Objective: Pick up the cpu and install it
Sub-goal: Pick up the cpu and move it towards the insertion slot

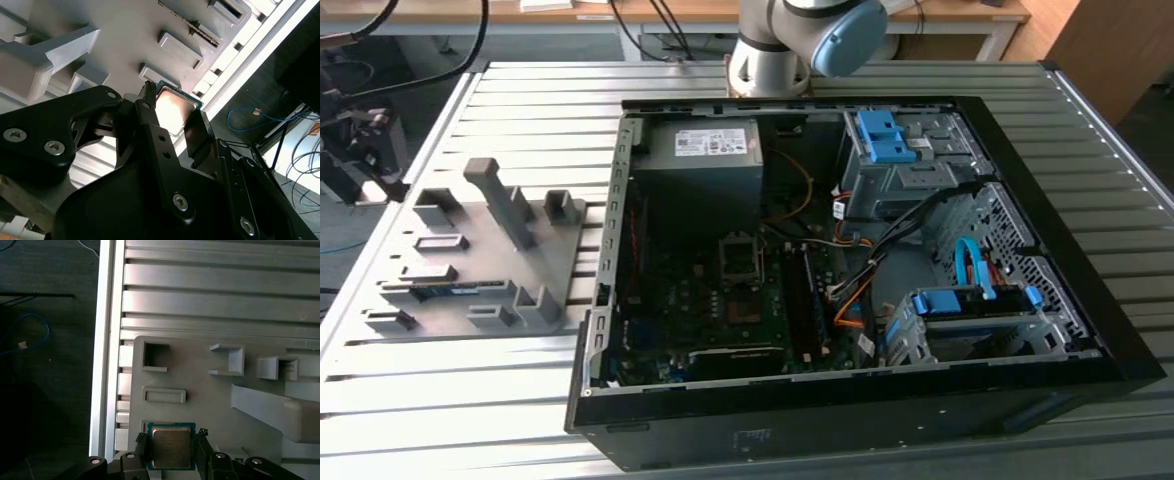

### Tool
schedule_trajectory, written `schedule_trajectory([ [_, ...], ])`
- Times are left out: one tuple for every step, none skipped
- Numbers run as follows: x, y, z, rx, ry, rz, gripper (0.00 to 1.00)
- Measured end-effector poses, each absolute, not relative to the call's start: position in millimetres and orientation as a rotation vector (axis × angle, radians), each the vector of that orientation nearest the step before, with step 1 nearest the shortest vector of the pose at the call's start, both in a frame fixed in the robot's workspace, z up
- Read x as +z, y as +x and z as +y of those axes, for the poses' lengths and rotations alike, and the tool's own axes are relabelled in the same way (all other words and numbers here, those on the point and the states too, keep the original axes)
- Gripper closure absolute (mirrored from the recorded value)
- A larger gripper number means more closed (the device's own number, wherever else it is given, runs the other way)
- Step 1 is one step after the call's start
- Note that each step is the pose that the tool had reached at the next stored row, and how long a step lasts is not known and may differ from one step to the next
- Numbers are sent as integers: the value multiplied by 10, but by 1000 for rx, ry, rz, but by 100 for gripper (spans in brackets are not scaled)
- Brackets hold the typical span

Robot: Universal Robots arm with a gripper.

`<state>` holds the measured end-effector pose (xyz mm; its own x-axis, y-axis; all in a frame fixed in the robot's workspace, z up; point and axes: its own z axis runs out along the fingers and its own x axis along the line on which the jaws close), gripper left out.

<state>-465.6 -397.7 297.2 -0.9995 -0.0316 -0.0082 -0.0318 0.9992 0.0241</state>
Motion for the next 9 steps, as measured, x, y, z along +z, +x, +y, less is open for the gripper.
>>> schedule_trajectory([
  [2983,-4656,-3977,38,-50,3133,53],
  [2995,-4656,-3977,38,-50,3133,53],
  [3009,-4656,-3977,38,-50,3133,53],
  [3023,-4656,-3977,38,-50,3133,53],
  [3036,-4656,-3977,38,-50,3133,53],
  [3049,-4656,-3977,38,-50,3133,53],
  [3063,-4656,-3977,38,-50,3133,53],
  [3078,-4656,-3977,38,-50,3133,53],
  [3094,-4656,-3977,38,-50,3133,53],
])
